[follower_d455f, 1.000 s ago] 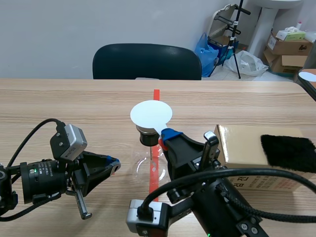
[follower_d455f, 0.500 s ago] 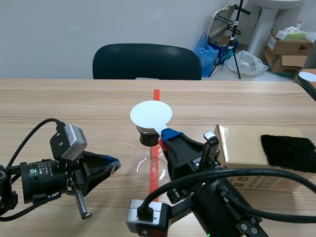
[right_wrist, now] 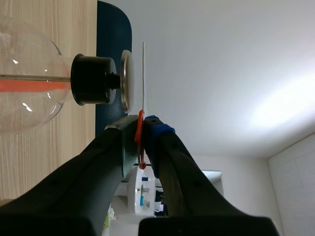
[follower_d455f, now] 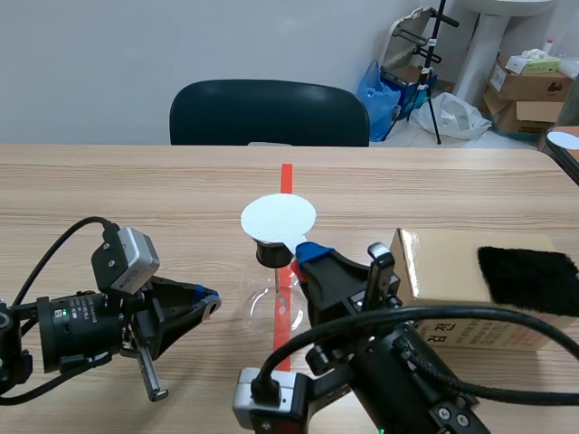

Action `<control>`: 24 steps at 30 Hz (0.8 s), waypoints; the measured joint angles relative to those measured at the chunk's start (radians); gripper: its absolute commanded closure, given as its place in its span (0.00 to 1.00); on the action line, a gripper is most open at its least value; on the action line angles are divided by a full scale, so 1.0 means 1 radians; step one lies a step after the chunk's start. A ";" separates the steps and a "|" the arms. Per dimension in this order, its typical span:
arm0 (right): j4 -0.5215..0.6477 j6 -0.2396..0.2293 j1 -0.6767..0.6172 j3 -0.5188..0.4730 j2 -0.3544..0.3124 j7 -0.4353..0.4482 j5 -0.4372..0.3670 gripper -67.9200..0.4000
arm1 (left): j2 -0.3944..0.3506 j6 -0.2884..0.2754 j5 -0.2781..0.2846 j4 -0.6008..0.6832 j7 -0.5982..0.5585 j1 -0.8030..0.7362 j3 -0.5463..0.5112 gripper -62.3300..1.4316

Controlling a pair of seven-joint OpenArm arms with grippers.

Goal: Do the electroscope experiment

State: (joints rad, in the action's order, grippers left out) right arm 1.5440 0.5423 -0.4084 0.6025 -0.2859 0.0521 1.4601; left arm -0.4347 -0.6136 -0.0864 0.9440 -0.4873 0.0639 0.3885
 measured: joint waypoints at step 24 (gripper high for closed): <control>0.000 0.026 0.000 0.000 0.000 -0.373 0.000 0.98 | 0.000 0.000 0.000 0.000 0.000 0.000 0.000 0.93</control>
State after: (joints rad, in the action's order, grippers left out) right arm 1.5440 0.5682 -0.4084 0.6025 -0.2855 -0.3206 1.4601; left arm -0.4347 -0.6136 -0.0864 0.9440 -0.4873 0.0639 0.3885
